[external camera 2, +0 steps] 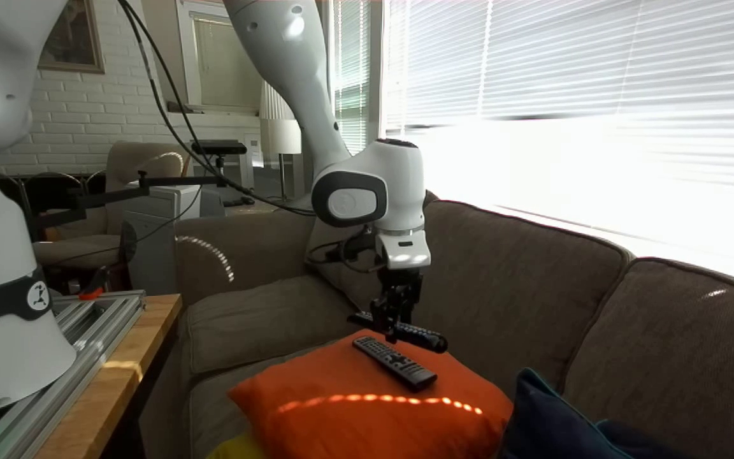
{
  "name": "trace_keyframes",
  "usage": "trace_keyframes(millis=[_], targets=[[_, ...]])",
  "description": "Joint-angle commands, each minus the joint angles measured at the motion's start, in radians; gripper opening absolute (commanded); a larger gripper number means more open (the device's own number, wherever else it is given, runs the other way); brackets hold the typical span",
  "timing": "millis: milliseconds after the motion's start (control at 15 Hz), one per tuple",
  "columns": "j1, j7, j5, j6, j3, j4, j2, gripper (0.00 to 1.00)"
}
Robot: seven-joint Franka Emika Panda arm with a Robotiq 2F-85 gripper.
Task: Rotate the remote control on top to the left.
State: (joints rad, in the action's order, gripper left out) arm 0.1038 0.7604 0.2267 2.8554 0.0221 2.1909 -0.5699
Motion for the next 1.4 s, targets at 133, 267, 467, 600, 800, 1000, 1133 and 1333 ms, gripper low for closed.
trace_keyframes(millis=[133, 267, 467, 600, 800, 1000, 1133, 1333], targets=[[-0.086, -0.343, 0.003, -0.055, -0.054, 0.006, 0.078, 0.29], [-0.143, -0.489, 0.025, -0.1, -0.095, 0.004, 0.096, 0.29], [-0.122, -0.507, 0.017, -0.095, -0.07, -0.002, 0.077, 0.54], [-0.154, -0.578, 0.017, -0.124, -0.086, -0.003, 0.088, 0.54], [-0.16, -0.595, 0.017, -0.126, -0.092, -0.002, 0.09, 0.54], [-0.167, -0.626, 0.016, -0.137, -0.107, -0.004, 0.09, 0.29], [-0.185, -0.689, 0.022, -0.159, -0.134, -0.014, 0.083, 0.29], [-0.205, -0.781, 0.026, -0.176, -0.167, -0.029, 0.07, 0.29]])
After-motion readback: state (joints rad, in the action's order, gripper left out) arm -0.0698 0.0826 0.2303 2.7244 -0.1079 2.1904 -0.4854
